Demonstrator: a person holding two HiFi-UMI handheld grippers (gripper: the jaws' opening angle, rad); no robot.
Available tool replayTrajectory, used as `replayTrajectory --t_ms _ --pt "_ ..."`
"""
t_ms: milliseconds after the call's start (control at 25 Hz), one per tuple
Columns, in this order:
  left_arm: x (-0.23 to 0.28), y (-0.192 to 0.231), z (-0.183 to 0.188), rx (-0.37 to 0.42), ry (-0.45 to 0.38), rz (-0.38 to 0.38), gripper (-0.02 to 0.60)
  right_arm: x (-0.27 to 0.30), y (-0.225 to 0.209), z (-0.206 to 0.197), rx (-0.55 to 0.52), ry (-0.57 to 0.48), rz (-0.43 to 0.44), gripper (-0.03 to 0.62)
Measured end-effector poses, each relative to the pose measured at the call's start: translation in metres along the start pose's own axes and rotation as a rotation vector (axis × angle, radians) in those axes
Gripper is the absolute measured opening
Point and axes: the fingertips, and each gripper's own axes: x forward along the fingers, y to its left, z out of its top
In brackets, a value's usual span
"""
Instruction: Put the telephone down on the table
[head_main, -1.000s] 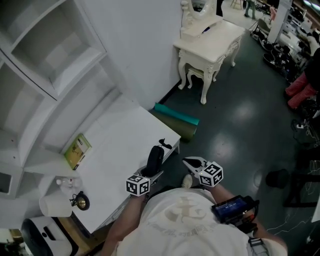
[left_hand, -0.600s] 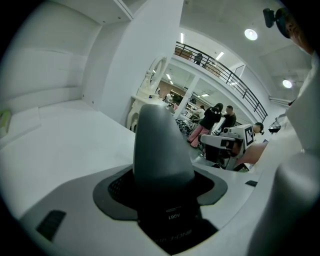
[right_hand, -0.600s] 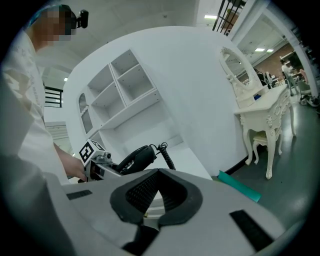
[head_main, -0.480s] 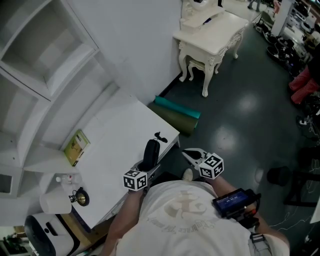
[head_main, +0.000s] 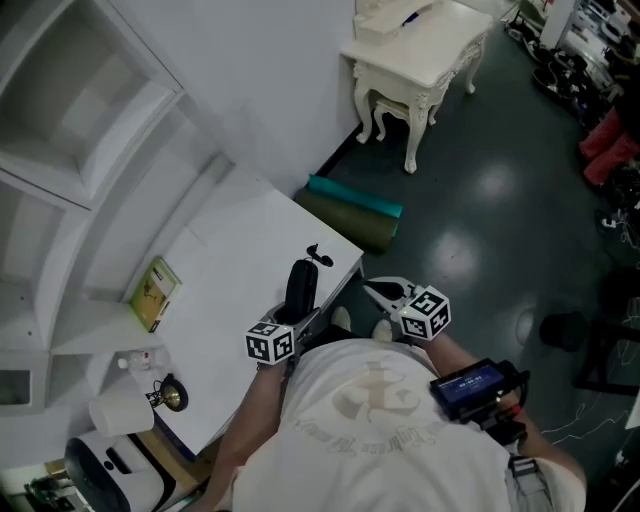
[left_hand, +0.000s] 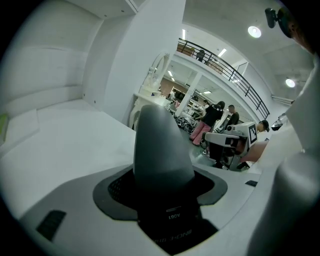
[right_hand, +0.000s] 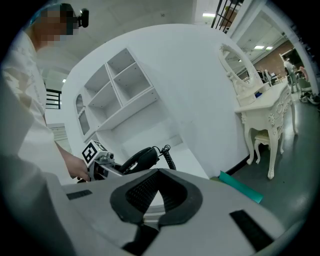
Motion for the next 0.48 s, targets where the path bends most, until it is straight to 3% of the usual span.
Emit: replayTrajectory --t_ms 480 --pt "0.018 0.046 0.033 0.052 0.048 -0.011 0.293 0.021 -0.021 0.029 -0.007 -0.010 -0.060 0.015"
